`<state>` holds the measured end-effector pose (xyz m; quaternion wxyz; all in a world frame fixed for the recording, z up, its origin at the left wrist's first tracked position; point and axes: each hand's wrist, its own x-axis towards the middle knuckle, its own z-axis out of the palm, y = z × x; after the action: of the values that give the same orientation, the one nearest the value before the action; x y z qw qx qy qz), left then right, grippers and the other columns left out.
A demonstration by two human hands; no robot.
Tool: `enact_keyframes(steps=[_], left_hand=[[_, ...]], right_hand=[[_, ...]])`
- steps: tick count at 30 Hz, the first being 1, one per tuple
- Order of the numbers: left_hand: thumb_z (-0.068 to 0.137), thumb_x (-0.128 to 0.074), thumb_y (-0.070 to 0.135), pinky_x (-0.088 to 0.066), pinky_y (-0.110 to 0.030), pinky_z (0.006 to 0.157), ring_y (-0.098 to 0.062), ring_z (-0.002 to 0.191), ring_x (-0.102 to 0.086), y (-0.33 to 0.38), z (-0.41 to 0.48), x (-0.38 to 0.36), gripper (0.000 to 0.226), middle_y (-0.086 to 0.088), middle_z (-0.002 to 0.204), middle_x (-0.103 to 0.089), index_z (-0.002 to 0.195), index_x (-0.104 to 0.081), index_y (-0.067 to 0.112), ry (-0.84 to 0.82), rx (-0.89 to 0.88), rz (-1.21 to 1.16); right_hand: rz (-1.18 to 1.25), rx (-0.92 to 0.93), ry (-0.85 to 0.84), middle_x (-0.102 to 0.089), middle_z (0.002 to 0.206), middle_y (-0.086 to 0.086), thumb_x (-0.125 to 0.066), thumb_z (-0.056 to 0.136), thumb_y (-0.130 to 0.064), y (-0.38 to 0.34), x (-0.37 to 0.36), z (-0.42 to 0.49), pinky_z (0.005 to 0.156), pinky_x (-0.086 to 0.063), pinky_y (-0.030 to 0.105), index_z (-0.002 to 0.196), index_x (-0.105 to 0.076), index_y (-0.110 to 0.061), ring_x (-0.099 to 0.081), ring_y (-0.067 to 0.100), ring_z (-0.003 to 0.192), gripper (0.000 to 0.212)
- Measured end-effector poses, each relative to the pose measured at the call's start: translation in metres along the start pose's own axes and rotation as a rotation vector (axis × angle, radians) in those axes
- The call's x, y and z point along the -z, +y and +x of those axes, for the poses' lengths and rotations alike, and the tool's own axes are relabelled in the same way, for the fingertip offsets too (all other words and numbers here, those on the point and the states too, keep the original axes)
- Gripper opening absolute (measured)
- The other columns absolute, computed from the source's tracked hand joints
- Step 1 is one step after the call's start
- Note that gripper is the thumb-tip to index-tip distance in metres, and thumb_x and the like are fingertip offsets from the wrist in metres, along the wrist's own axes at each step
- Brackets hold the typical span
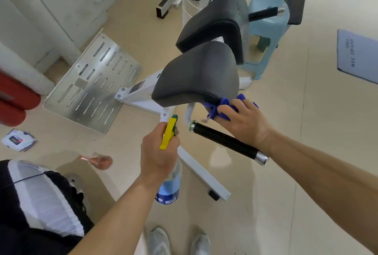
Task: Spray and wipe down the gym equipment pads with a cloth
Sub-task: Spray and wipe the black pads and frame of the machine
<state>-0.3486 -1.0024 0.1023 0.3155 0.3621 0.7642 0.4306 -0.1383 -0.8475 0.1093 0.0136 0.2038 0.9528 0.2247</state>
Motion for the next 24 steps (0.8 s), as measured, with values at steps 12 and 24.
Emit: enact_keyframes(steps=[12,24], left_hand=[[0.077,-0.048,0.024,-0.058,-0.06,0.063,-0.039,0.069,-0.06,0.017,-0.007,-0.005,0.024,-0.014,0.074,-0.065,0.085,-0.067,0.012,-0.026,-0.01,0.001],[0.084,-0.046,0.031,-0.06,-0.057,0.065,-0.032,0.065,-0.063,0.017,-0.004,0.008,0.029,-0.006,0.067,-0.061,0.087,-0.067,0.011,-0.021,-0.051,0.032]], right_hand=[[0.06,0.064,0.292,-0.058,0.084,0.007,-0.045,0.102,-0.01,0.009,0.021,0.028,0.063,-0.047,0.04,0.103,-0.07,-0.016,-0.054,0.028,0.072,0.025],[-0.072,0.34,-0.133,-0.056,0.099,0.009,-0.032,0.089,0.001,0.028,-0.023,-0.023,0.065,-0.045,0.041,0.11,-0.07,-0.008,-0.052,0.031,0.08,0.044]])
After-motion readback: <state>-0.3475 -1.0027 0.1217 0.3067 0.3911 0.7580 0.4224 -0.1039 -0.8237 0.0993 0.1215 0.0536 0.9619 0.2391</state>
